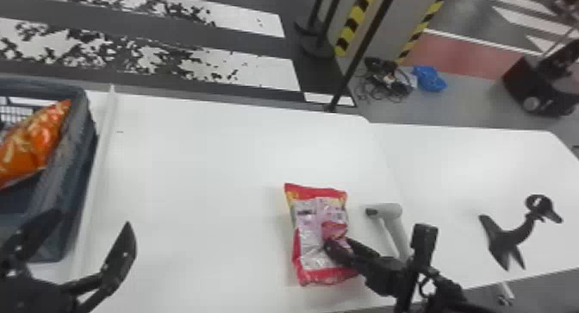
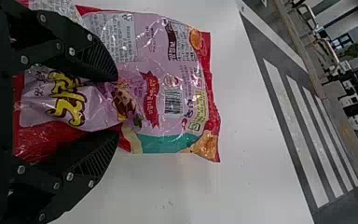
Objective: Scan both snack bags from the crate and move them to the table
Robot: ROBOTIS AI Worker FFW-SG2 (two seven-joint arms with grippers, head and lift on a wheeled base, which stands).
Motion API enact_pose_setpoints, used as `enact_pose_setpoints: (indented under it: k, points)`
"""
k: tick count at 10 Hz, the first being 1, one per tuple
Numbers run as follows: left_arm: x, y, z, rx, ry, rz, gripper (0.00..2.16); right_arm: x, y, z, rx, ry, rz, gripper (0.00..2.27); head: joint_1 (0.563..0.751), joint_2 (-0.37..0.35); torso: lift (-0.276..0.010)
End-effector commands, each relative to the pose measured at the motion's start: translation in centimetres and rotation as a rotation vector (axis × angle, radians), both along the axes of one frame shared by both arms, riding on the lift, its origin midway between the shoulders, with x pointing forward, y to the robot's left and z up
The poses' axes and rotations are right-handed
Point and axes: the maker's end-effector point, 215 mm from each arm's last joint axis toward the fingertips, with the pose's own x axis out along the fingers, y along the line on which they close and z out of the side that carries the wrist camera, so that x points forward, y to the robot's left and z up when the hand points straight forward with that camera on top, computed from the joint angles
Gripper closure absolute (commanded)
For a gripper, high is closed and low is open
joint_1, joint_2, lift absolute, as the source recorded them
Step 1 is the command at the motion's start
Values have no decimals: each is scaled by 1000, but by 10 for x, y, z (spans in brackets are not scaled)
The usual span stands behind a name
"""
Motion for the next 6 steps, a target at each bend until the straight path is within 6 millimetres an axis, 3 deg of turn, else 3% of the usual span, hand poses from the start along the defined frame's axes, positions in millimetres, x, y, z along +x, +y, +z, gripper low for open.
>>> enact_pose_setpoints:
  k: [1,2,4,6]
  points:
    - [1,0,-3,1,3,0,76,-7,2,-7,23,38,-9,2243,695,-350,-87]
    - [1,0,-3,1,3,0,76,-13,2,-9,58,68,-31,2243,695,-350,-87]
    - [1,0,-4,2,4,-1,76,-12,7,6,92,60,-36,2243,695,-350,-87]
    - [1,0,-4,1,6,0,76,-9,17,59,121,-5,-13,2243,695,-350,-87]
